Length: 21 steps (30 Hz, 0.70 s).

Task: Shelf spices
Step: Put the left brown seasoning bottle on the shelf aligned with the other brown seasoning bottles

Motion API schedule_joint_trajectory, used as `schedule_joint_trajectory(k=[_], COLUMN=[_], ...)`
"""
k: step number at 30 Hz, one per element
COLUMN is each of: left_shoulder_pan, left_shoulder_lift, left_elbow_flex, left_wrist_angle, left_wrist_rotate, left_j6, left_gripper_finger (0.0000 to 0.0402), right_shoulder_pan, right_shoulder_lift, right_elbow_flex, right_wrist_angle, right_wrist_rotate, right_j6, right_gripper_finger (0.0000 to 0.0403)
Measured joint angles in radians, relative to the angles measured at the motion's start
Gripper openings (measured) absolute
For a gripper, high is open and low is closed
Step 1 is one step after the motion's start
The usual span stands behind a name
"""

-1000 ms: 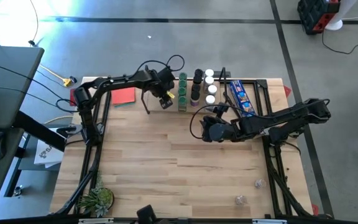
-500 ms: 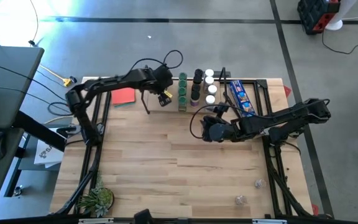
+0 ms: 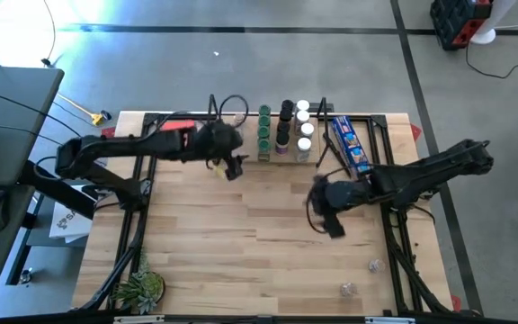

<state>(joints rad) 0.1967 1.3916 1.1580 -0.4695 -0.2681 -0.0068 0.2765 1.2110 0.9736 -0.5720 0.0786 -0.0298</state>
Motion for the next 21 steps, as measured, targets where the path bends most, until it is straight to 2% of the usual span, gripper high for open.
schedule_joint_trajectory(k=[3,5,8,10,13,18,21], left_shoulder_pan=[-0.052,-0.077,-0.107,-0.126,-0.151,-0.173,-0.173], left_shoulder_lift=[-0.018,-0.017,-0.013,-0.013,-0.013,-0.013,-0.013], left_elbow_flex=[-0.070,-0.100,-0.118,-0.132,-0.150,-0.166,-0.166], left_wrist_angle=[0.102,0.131,0.127,0.126,0.123,0.132,0.136], left_wrist_rotate=[-0.050,-0.067,-0.087,-0.101,-0.120,-0.176,-0.213], left_j6=[-0.001,-0.007,-0.017,-0.027,-0.035,-0.026,-0.026], left_gripper_finger=[0.0243,0.0243,0.0243,0.0243,0.0243,0.0243,0.0243], right_shoulder_pan=[0.031,0.086,0.190,0.256,0.343,0.476,0.556], right_shoulder_lift=[0.034,0.067,0.107,0.136,0.168,0.203,0.240], right_elbow_flex=[0.000,0.000,0.000,0.000,0.000,0.000,0.000], right_wrist_angle=[0.060,0.082,0.153,0.190,0.188,0.119,0.103], right_wrist_rotate=[-0.209,-0.254,-0.261,-0.230,-0.161,-0.153,-0.138], right_j6=[0.032,0.033,0.070,0.149,0.326,0.674,0.751], right_gripper_finger=[0.0287,0.0287,0.0287,0.0287,0.0287,0.0287,0.0287])
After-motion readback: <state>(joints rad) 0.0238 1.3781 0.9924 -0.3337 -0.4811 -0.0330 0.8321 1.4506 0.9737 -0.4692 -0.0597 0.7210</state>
